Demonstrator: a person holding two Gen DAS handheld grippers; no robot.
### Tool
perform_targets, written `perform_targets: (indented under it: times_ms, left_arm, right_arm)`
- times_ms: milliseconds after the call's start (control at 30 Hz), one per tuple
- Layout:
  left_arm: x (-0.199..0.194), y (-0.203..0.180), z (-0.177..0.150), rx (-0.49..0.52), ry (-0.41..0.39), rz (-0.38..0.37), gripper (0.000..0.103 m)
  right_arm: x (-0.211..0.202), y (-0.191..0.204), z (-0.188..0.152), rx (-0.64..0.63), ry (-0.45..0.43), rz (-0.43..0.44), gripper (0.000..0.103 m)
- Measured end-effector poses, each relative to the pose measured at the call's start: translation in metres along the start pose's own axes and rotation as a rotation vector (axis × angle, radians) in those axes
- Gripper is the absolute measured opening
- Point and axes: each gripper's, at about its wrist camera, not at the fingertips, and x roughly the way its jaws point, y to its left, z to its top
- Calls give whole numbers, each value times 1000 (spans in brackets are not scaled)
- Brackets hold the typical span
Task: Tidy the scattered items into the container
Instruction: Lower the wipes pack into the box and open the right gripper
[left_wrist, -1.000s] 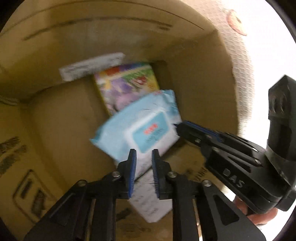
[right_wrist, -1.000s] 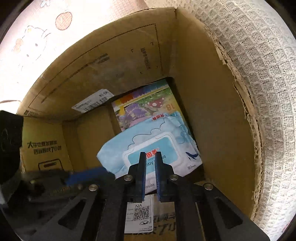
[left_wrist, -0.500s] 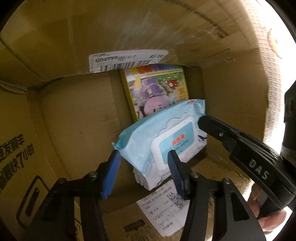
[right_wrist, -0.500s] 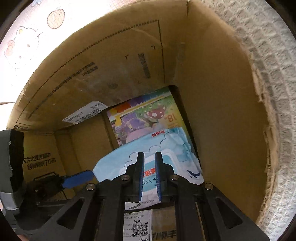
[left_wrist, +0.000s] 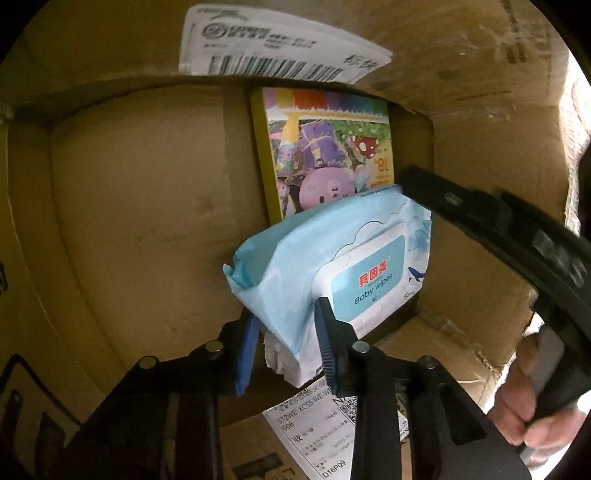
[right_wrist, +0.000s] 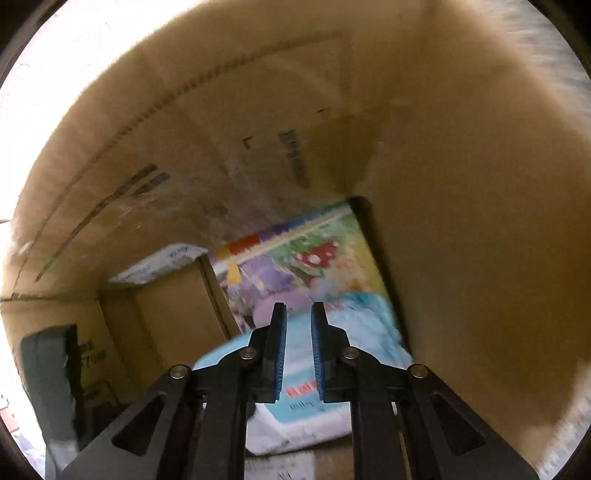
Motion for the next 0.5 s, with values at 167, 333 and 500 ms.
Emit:
perform_targets:
  times_ms: [167,333,500]
  left_arm:
    - [2,-10,-2,73,5,34,30]
    - [11,-26,-10,180,43,79,30]
    - [6,-32,-10,214,39,84,30]
  right_arm:
    - [22,-7,-4,36,56,8,9]
    - [30,-9,-12,31,118,-65,9]
    - [35,-9,-15,12,203,-174,9]
